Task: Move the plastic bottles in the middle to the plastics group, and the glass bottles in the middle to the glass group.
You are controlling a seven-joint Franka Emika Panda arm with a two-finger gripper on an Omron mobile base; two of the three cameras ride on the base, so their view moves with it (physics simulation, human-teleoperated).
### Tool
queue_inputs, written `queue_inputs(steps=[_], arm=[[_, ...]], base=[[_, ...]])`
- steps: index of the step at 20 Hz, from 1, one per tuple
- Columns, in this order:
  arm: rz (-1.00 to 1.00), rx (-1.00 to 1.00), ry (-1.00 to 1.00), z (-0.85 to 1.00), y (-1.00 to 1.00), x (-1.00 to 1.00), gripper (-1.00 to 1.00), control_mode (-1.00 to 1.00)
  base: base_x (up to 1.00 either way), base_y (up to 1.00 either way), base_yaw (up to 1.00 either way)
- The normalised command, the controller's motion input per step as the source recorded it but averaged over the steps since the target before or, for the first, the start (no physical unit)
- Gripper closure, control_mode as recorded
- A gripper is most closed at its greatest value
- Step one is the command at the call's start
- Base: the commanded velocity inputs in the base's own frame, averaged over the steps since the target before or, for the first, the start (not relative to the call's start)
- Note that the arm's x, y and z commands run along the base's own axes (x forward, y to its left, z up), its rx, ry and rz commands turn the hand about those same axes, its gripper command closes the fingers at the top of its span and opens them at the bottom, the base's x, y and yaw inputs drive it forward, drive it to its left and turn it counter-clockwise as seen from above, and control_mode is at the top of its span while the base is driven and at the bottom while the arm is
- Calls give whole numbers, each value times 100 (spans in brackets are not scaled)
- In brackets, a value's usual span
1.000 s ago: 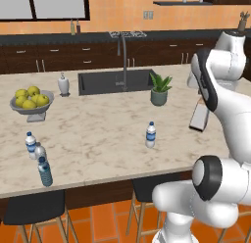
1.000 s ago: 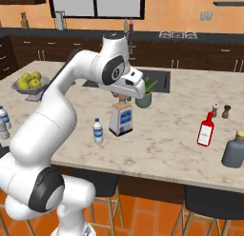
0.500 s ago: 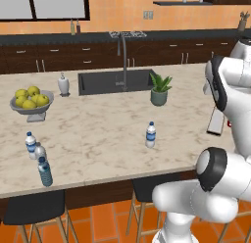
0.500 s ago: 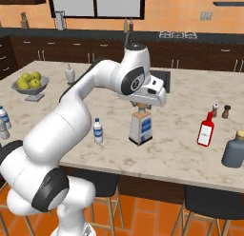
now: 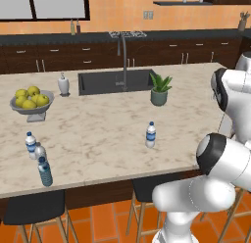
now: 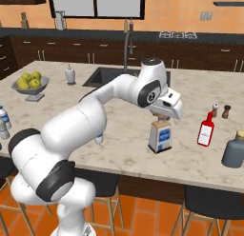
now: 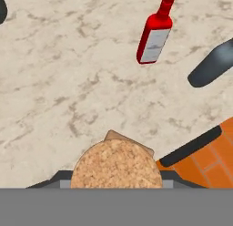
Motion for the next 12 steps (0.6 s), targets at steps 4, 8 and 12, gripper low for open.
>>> queue_inputs(steps=[4, 8, 12], arm=[[-39, 0, 0, -8, -59, 35, 100, -100], [-27, 1, 0, -2, -39, 24, 100, -100], [-6, 5, 1, -5, -24, 1, 100, -100]], base=[[0, 0, 0], [0, 0, 0], [0, 0, 0]])
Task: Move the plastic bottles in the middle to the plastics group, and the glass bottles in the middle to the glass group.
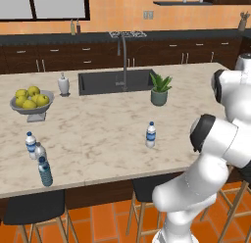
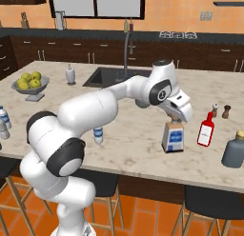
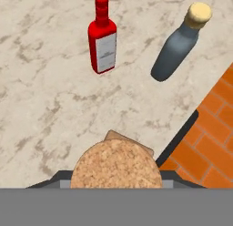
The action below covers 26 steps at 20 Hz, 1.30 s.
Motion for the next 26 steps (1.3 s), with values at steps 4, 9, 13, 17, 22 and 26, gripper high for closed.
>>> queue_inputs(steps=[4, 9, 13, 17, 22, 26], arm=[[0, 8, 0, -16, -32, 5, 100, -100], [0, 1, -1, -32, -33, 13, 100, -100], [0, 0, 0, -8, -18, 25, 100, -100], [0, 0, 0, -14, -16, 4, 100, -100], [0, 0, 0, -7, -20, 12, 100, -100], [0, 0, 0, -5, -25, 16, 100, -100]], base=[[0, 0, 0], [0, 0, 0], [0, 0, 0], [0, 0, 0], [0, 0, 0], [0, 0, 0]])
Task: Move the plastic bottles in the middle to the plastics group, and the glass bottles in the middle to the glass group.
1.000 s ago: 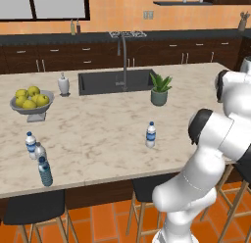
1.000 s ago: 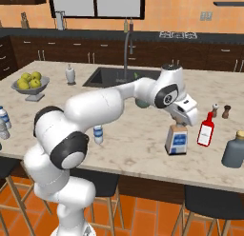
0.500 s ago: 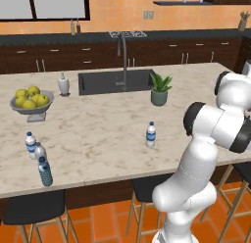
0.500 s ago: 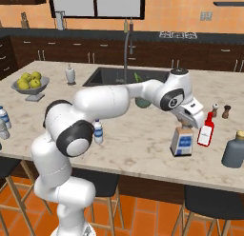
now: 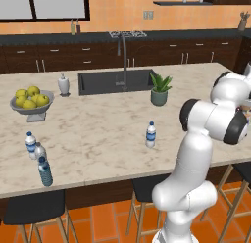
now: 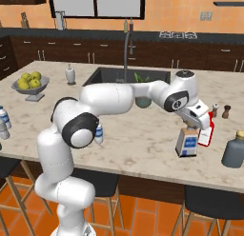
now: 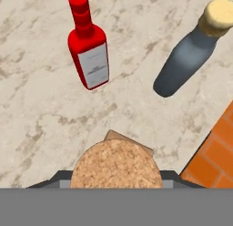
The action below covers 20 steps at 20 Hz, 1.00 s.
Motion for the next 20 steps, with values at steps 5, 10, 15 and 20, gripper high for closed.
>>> queue_inputs(steps=[5, 10, 15, 20], arm=[[0, 0, 0, -14, -17, 8, 100, -100], [0, 0, 0, -13, -2, 0, 100, -100], [0, 0, 0, -12, 0, 0, -100, -100], [0, 0, 0, -1, 0, 0, -100, -100]], base=[[0, 0, 0], [0, 0, 0], [0, 0, 0], [0, 0, 0]])
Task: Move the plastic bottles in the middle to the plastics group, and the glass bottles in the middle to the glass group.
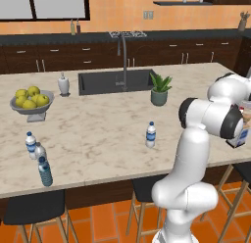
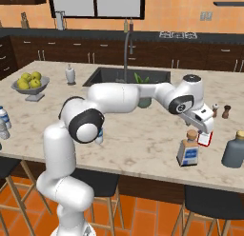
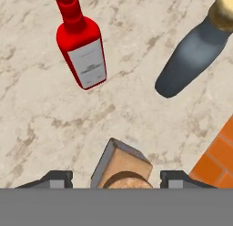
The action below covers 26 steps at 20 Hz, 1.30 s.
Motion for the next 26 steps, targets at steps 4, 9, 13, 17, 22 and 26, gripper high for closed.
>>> queue_inputs(steps=[4, 9, 13, 17, 22, 26], arm=[[0, 0, 0, -1, 0, 0, -100, -100], [-2, 0, 0, 32, 6, -13, -100, -100], [3, -2, -6, 32, 69, -58, -100, -100], [18, -3, 0, 7, 100, -10, -100, -100], [26, -2, 0, 0, 100, -11, -100, -100], [28, 0, 0, 2, 100, 0, -100, -100]], base=[[0, 0, 0], [0, 0, 0], [0, 0, 0], [0, 0, 0], [0, 0, 0], [0, 0, 0]])
